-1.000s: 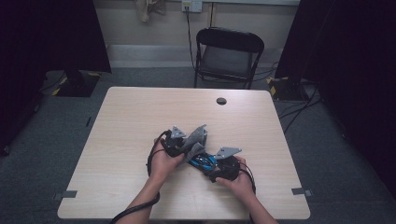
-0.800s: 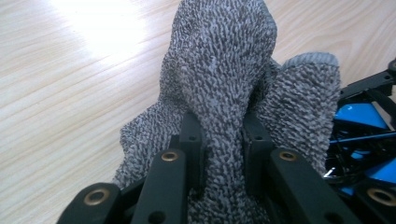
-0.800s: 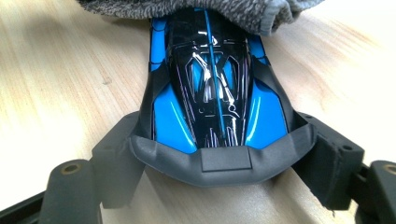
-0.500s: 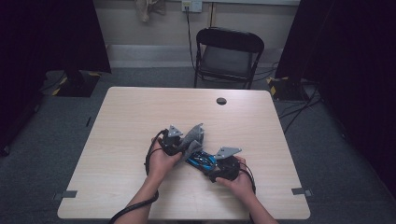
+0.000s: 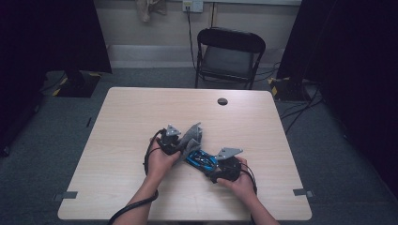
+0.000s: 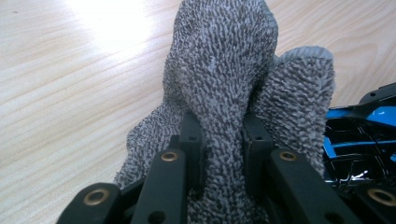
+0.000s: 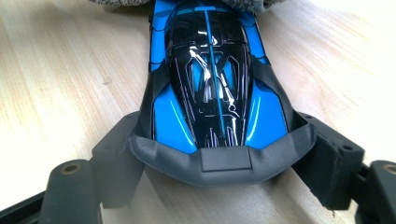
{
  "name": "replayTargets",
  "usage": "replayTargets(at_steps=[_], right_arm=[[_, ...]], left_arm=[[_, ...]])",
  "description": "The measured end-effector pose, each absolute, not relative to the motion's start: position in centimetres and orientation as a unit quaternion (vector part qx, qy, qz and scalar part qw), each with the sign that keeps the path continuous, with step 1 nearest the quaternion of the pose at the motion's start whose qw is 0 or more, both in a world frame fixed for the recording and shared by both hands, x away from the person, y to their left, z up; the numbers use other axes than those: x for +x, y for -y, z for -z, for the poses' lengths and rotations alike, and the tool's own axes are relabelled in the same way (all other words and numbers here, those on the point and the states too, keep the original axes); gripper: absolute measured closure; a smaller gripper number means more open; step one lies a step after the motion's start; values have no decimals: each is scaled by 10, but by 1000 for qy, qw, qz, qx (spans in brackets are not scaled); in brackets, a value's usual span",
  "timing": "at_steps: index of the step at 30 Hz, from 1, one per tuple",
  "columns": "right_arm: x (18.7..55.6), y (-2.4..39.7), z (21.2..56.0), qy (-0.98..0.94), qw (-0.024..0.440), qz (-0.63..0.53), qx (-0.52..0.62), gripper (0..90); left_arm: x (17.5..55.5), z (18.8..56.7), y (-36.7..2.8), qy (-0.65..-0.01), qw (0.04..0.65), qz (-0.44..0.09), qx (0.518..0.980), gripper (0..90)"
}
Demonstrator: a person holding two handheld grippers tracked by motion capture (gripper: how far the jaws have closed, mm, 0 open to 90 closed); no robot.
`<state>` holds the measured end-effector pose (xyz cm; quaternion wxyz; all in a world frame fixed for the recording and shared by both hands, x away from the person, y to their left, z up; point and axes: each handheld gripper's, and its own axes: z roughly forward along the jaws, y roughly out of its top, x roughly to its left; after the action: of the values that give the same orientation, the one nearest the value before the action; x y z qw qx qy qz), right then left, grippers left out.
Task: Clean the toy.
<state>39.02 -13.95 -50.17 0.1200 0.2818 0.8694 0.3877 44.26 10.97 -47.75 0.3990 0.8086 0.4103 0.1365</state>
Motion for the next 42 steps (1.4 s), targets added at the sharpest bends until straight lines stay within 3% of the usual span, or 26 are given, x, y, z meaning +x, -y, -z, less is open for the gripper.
replayTargets(at_steps=[28,42], right_arm=[[390,140,502,-869,120,-388,282,239],[390,139,502,-869,120,-388,282,239]], left_arm=[[447,480,-150,-454,364,-166,796,751],[431,448,-160,-440,402,-173,784,751]])
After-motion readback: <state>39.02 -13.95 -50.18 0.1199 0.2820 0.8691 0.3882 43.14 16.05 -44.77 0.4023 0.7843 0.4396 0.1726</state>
